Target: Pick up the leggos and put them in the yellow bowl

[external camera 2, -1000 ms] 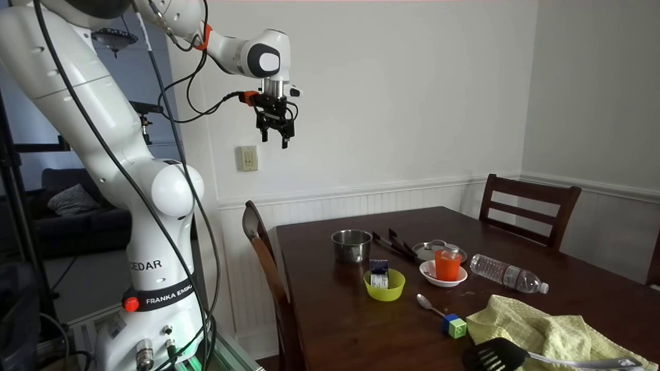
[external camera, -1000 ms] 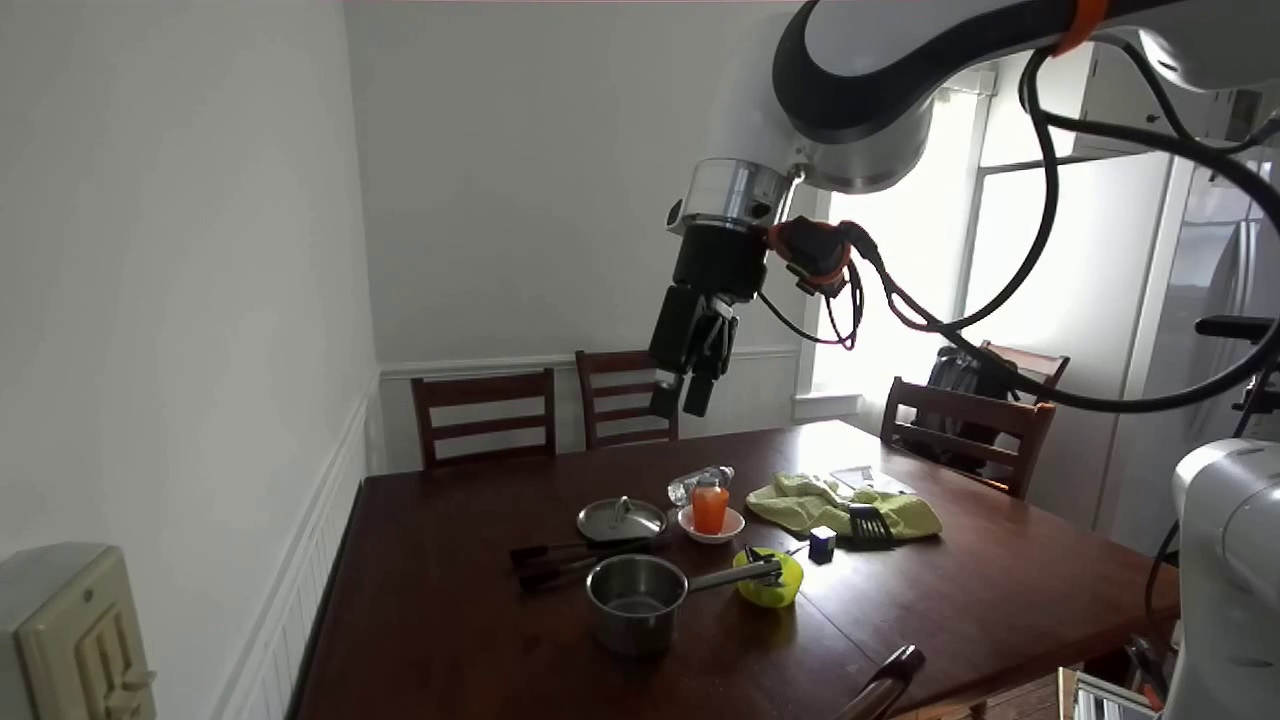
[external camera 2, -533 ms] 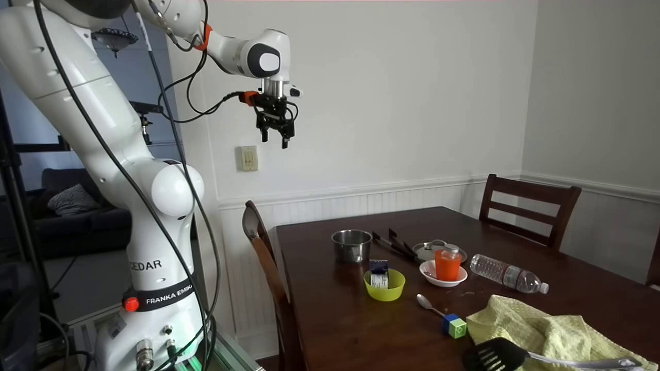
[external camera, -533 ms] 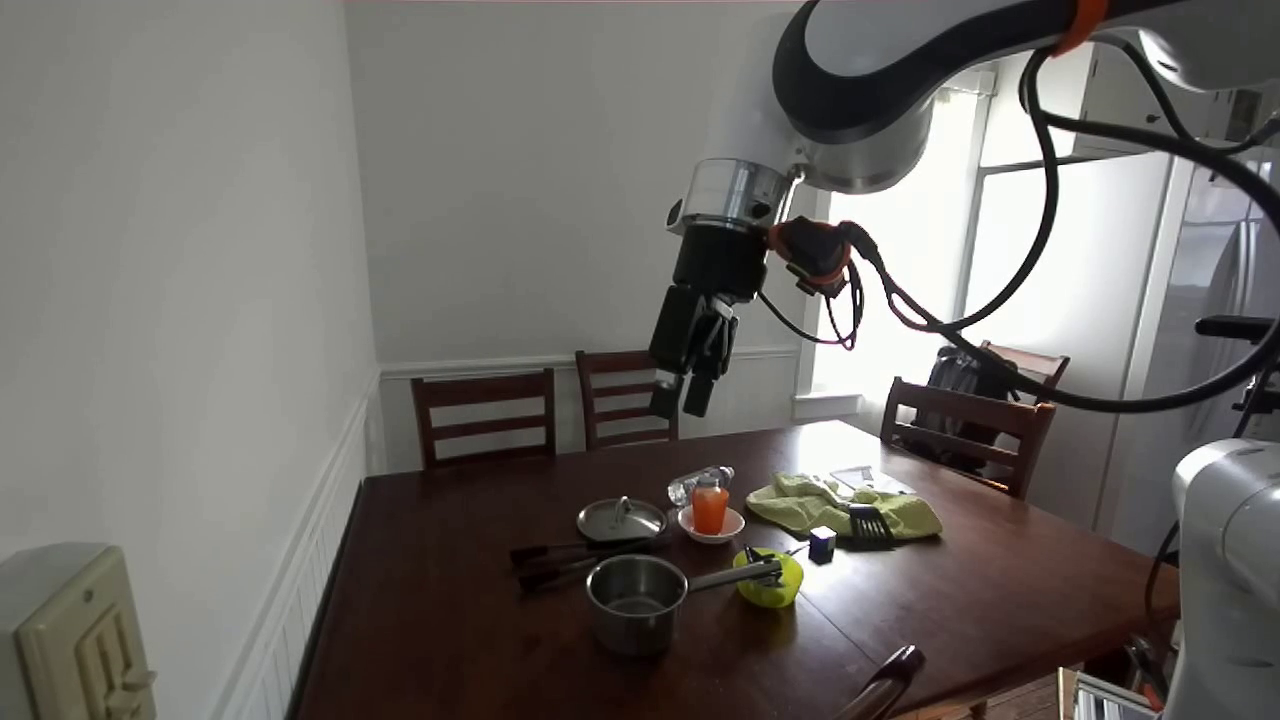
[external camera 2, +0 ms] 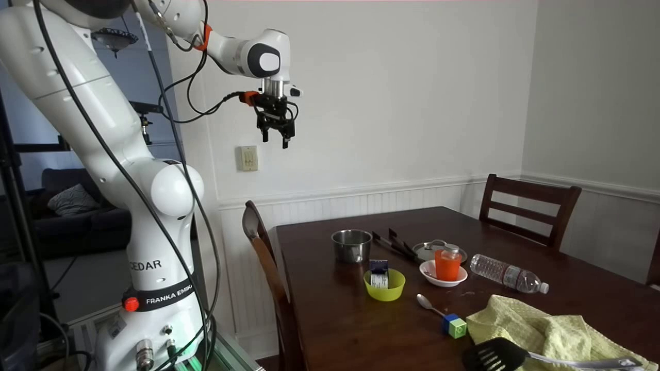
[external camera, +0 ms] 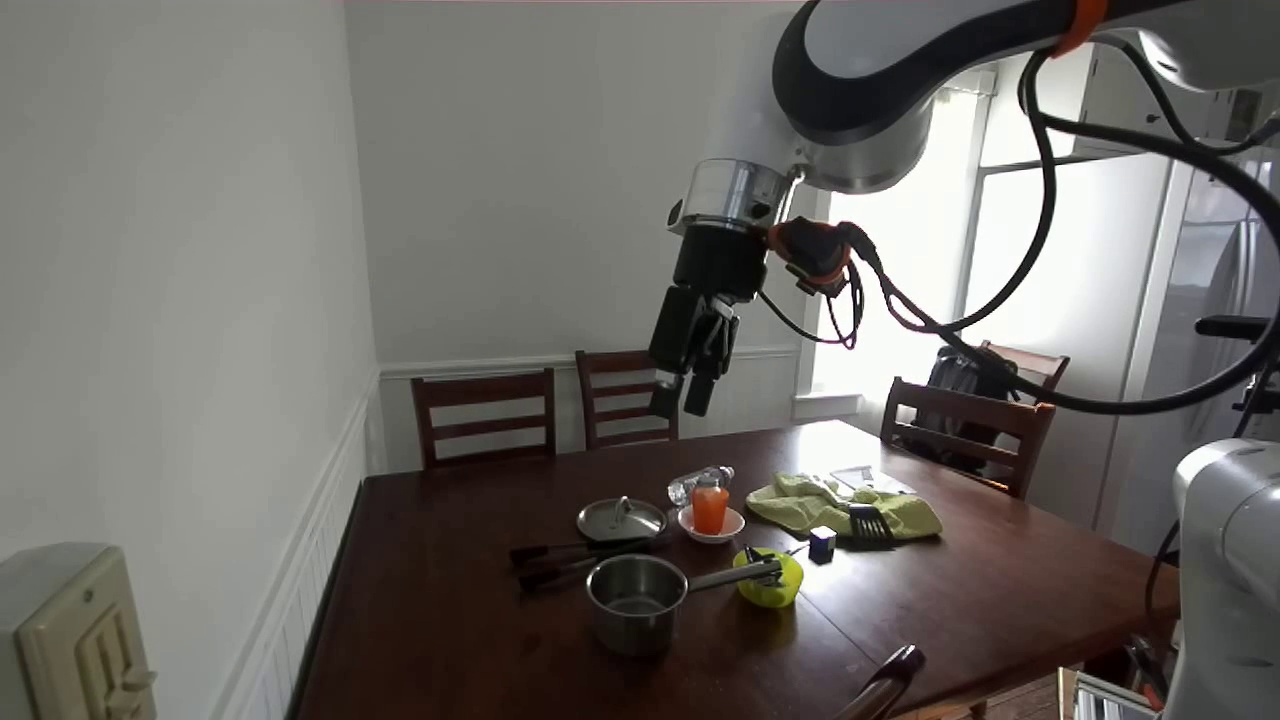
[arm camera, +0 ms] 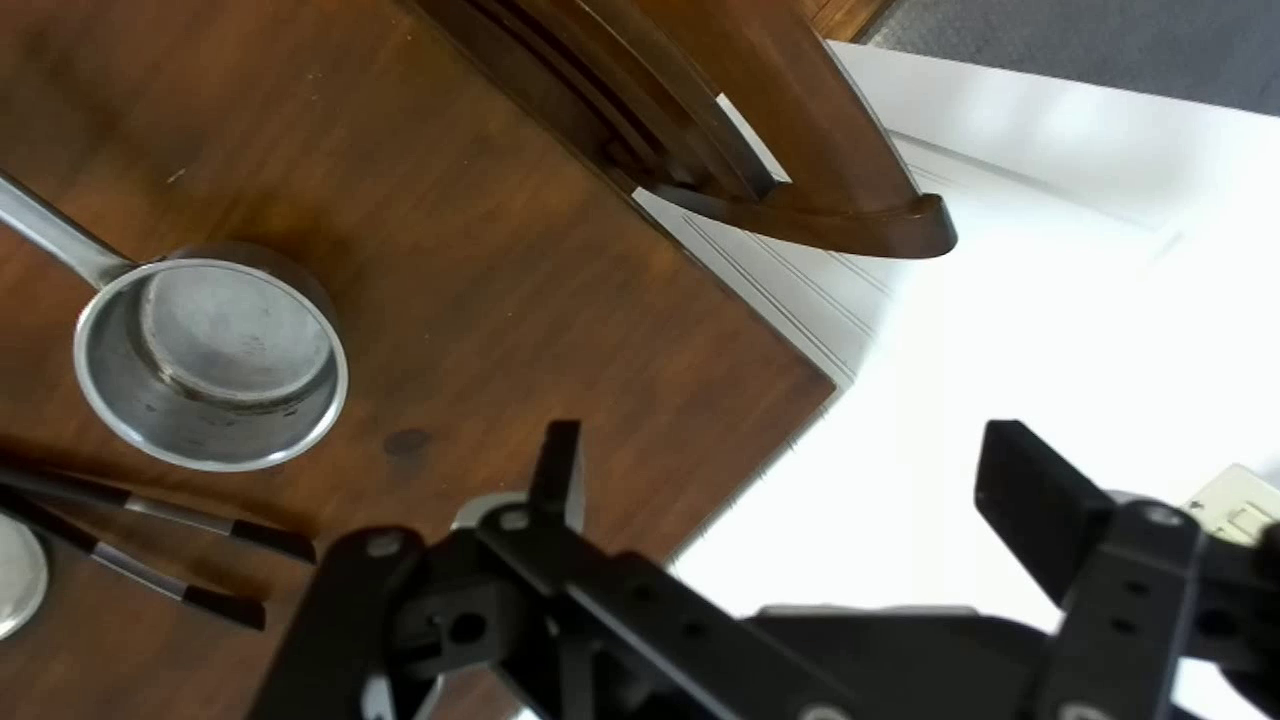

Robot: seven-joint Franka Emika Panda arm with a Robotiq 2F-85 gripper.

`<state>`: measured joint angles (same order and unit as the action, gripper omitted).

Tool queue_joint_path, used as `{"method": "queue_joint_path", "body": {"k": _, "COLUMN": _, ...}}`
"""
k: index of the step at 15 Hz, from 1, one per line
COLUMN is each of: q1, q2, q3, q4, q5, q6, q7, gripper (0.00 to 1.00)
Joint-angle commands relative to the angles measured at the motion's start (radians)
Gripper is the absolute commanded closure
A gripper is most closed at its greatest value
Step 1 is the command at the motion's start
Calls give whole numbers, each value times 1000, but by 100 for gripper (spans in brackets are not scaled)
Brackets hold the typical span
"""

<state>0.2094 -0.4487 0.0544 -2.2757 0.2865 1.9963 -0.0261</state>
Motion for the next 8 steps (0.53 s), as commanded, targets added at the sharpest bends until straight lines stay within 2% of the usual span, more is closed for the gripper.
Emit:
{"method": "queue_joint_path", "body": {"k": 1, "q1": -98, "q2": -33, "q3": 11, "q4": -75, "q5": -73, "q6": 78, "q7": 86, "gripper": 0}}
{"method": "queue_joint_path", "body": {"k": 5, "q1": -248, "q2": -39, "q3": -59, "q4": -201, "q5": -207, "q6": 167, "q7": 98, "gripper": 0}}
{"method": "queue_joint_path", "body": {"k": 8, "q1": -365, "q2": 17, "q3": -153, "q4": -228, "q5": -257, "q6": 243, "q7": 91, "gripper": 0}}
